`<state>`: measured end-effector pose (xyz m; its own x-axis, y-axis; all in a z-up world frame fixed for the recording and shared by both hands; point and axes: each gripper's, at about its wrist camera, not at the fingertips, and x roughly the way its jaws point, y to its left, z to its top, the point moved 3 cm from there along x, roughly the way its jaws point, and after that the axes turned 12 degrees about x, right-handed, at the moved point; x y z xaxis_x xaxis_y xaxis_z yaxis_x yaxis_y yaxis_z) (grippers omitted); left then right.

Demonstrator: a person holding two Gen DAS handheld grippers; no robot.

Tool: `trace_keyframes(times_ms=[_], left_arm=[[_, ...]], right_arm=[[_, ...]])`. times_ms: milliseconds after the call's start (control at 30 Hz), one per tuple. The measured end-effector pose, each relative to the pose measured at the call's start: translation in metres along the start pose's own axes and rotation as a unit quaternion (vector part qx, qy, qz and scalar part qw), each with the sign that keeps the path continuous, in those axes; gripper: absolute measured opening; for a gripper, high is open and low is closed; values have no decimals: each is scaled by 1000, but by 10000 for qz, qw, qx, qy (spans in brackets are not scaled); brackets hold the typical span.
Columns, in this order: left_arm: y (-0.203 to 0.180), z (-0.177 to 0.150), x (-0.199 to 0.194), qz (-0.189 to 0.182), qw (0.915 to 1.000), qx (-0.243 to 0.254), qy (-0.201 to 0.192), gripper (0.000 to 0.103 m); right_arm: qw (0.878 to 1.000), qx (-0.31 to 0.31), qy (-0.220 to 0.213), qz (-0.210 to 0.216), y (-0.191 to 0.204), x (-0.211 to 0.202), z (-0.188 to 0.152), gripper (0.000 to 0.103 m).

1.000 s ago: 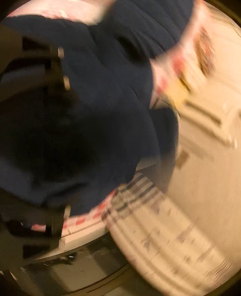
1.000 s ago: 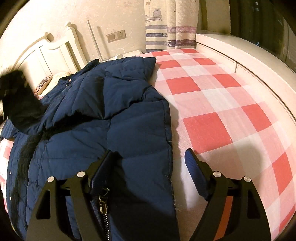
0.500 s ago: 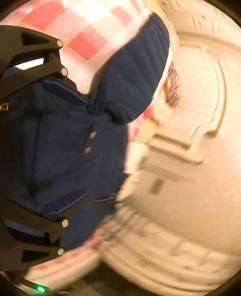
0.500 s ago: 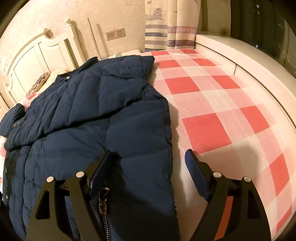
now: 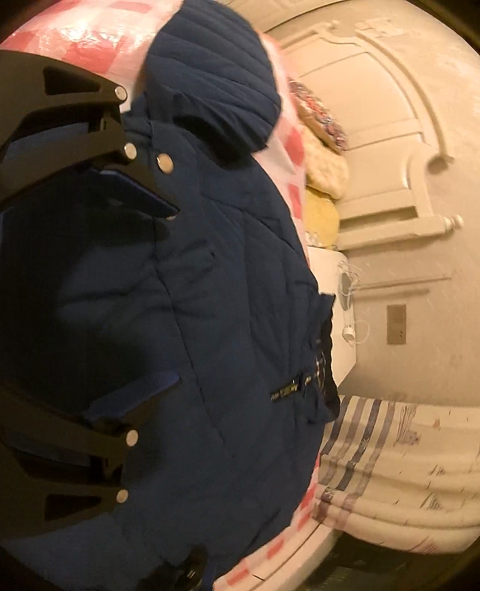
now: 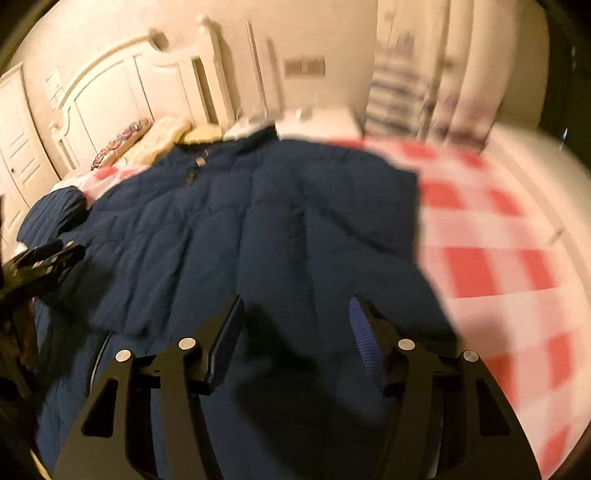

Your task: Fold large clothes

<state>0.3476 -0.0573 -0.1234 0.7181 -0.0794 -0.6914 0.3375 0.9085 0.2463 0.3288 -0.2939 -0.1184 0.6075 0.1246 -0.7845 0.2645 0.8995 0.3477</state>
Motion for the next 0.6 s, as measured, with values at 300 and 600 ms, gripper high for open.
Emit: trace_keyframes(times_ms=[300, 600], left_arm=[[18, -9, 3, -166, 9985, -460, -225, 101], [45, -17, -5, -736, 9867, -1248, -730, 101]], right_arm=[[9988, 381, -235, 220, -18, -24, 36, 40], [9970, 460, 272, -558, -24, 50, 82, 40]])
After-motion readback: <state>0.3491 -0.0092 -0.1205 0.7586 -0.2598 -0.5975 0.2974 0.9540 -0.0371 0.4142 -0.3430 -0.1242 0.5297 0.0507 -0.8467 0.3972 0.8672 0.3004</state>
